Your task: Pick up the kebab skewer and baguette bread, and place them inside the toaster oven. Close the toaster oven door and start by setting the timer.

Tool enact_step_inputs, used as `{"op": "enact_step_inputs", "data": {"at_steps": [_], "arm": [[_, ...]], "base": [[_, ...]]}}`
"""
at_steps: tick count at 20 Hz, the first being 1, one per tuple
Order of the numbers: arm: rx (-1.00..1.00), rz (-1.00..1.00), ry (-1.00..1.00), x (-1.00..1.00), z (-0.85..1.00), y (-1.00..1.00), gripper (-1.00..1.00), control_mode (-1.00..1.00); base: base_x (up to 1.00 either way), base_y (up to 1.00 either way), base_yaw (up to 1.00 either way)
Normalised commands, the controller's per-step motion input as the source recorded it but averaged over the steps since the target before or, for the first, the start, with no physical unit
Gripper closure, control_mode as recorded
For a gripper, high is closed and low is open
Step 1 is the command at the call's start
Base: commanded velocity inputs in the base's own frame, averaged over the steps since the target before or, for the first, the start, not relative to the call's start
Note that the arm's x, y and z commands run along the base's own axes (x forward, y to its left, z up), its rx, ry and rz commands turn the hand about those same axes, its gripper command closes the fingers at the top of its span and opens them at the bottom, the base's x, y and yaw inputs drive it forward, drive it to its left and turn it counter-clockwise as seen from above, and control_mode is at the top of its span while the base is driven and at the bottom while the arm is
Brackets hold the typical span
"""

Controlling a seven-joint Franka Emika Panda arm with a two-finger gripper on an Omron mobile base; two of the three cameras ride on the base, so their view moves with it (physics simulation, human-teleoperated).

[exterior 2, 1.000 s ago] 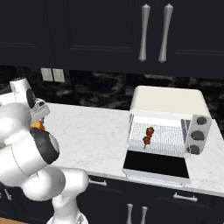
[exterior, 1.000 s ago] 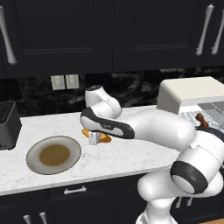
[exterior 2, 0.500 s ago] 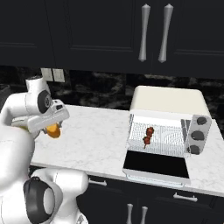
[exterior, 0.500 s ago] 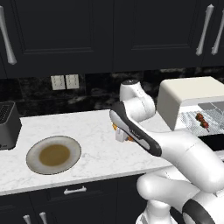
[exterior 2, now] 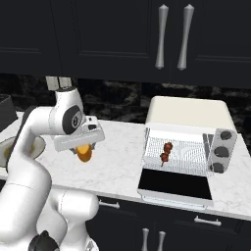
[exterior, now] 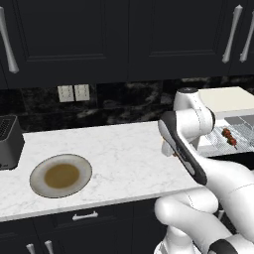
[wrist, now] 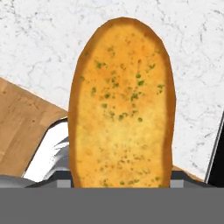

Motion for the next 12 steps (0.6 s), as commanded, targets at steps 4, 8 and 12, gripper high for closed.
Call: {"op": "enact_step_inputs", "data": {"at_steps": [4,8,12], "arm": [[0.00,-0.30,0.02,0.00,0.15,-1.00,1.00,-1.00],[0.00,-0.25,0.03,0.05,0.10,-1.00,1.00,-1.00],[0.00,-0.21,0.05,0.31,0.02,-1.00,1.00,-1.00]], "base": [[0.00,0.00,0.00],[0.00,0.00,0.00],[0.00,0.00,0.00]]}}
